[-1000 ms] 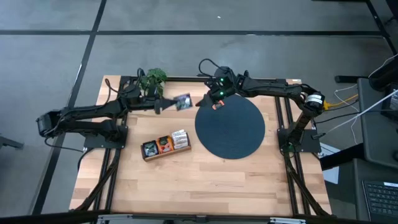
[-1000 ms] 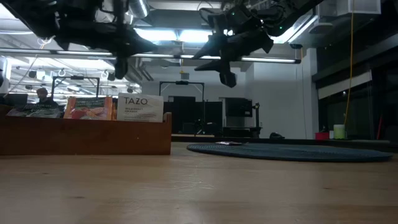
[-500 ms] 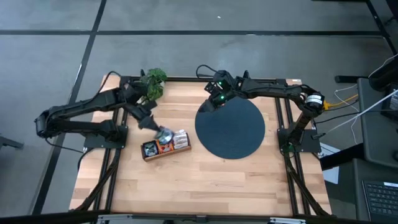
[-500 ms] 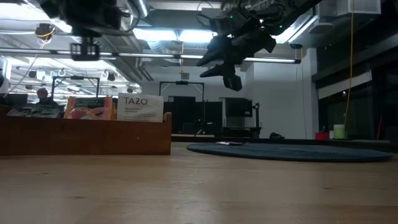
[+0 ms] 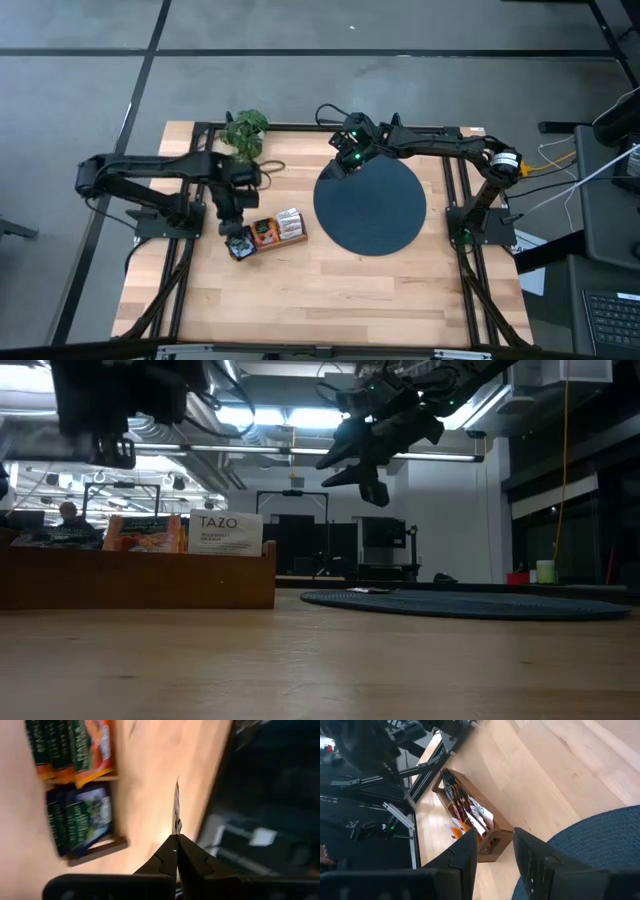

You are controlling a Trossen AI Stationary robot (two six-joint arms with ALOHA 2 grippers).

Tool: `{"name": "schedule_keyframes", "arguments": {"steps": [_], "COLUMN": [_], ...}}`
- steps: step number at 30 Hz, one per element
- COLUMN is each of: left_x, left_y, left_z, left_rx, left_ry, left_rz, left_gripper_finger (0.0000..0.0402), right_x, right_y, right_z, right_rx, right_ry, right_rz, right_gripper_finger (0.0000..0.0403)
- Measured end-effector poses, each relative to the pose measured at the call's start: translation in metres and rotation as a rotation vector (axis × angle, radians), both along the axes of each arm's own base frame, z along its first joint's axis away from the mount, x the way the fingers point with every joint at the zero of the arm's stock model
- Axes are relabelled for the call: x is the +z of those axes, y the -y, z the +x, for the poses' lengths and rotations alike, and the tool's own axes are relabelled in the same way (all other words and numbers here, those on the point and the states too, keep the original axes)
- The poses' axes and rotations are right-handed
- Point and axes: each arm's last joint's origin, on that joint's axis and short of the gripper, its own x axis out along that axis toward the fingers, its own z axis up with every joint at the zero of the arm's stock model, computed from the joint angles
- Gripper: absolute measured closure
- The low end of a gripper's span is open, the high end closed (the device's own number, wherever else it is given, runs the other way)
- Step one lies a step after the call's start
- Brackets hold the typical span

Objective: Pick & Place Tea
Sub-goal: Put the purple tea bag into the left section of the wooden organizer

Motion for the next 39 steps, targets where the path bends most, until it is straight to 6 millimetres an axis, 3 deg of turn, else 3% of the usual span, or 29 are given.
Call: {"name": "schedule_keyframes", "arguments": {"steps": [8, 15, 30, 39], "left_x": [-0.019, -0.028, -0.048, -0.041], "left_y": [0.005, 0.001, -0.002, -0.002], "left_z": [0.017, 0.028, 0.04, 0.036], "left_rx": [-0.137, -0.163, -0.276, -0.282], "left_ry": [-0.181, -0.225, -0.262, -0.217], "left_rz": [0.203, 0.301, 0.272, 0.277], "left_gripper_finger": [0.0399, 0.0399, 0.0396, 0.0338], "right_x": [0.0, 0.0, -0.002, -0.002], "right_y": [0.0, 0.0, 0.0, 0.0], "right_z": [0.0, 0.0, -0.001, -0.002], "right_rx": [-0.001, -0.015, -0.021, -0.012], "right_ry": [-0.002, -0.008, -0.027, -0.03], "right_rz": [0.001, -0.009, -0.01, -0.02], "right_gripper_finger": [0.0275, 0.0275, 0.0275, 0.0275]}}
